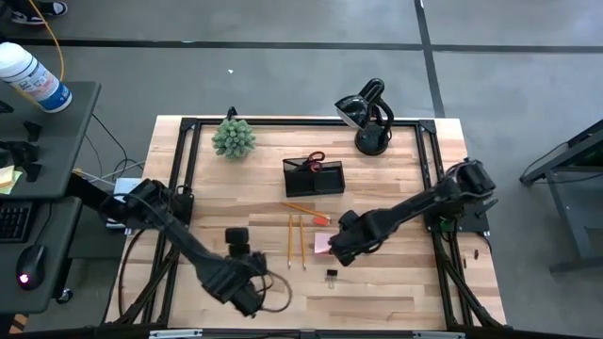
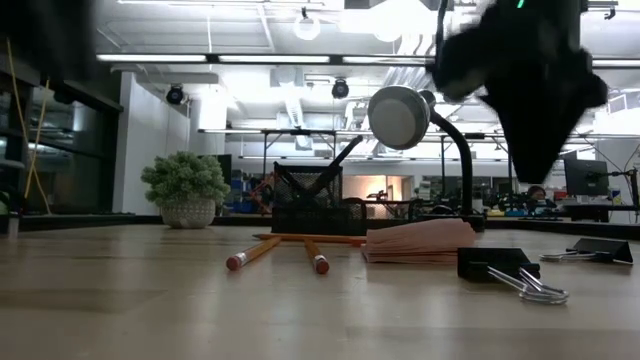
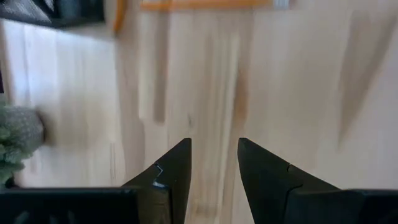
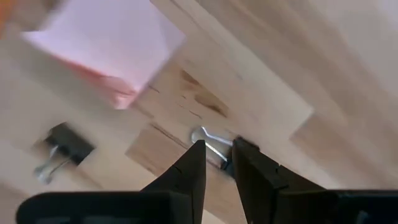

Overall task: Pick and place office supplies into organizer
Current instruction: Put the top binder clip into the desk organizer

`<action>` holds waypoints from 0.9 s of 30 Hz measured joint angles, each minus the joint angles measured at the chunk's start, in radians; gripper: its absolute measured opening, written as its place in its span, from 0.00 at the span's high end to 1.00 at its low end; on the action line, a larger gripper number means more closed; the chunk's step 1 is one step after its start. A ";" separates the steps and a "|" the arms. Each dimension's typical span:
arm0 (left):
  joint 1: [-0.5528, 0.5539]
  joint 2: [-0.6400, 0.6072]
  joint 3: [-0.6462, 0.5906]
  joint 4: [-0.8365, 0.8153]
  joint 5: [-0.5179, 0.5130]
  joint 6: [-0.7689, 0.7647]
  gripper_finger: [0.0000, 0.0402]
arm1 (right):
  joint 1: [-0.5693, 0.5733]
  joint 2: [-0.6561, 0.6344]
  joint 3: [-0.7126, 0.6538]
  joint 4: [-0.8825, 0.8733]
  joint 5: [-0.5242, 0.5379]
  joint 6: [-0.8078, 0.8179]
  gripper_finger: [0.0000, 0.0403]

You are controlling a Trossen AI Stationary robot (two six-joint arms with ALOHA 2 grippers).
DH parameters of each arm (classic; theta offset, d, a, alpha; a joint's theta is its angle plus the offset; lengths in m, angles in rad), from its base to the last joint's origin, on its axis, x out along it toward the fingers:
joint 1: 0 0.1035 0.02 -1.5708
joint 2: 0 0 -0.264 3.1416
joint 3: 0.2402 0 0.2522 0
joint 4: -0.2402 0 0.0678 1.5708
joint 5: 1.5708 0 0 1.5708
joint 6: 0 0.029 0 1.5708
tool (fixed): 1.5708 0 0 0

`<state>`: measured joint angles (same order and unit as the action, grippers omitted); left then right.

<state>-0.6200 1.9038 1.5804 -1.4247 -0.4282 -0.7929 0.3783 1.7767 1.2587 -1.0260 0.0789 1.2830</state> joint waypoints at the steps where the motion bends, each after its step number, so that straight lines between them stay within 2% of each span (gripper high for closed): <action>1: -0.017 0.000 -0.012 -0.005 0.007 0.000 0.70 | -0.008 0.016 0.000 -0.008 -0.023 0.028 0.82; 7: -0.145 0.000 -0.069 -0.001 -0.051 -0.085 0.70 | -0.046 0.050 0.000 -0.118 -0.116 0.147 0.82; 11: -0.198 0.000 -0.098 -0.014 -0.064 -0.125 0.70 | -0.052 0.050 0.000 -0.109 -0.172 0.184 0.82; 16: -0.213 -0.002 -0.129 -0.091 -0.096 -0.205 0.70 | -0.048 0.063 0.000 -0.096 -0.181 0.218 0.82; 21: -0.211 -0.004 -0.137 -0.098 -0.120 -0.234 0.70 | -0.055 0.082 0.000 -0.101 -0.191 0.229 0.82; 24: -0.211 -0.004 -0.137 -0.099 -0.130 -0.236 0.70 | -0.058 0.084 0.000 -0.059 -0.176 0.185 0.82; 27: -0.212 -0.004 -0.137 -0.125 -0.161 -0.235 0.70 | -0.054 0.084 0.001 -0.032 -0.131 0.025 0.82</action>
<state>-0.8317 1.8996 1.4433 -1.5496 -0.5891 -1.0282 0.3239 1.8610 1.2594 -1.0581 -0.0522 1.3083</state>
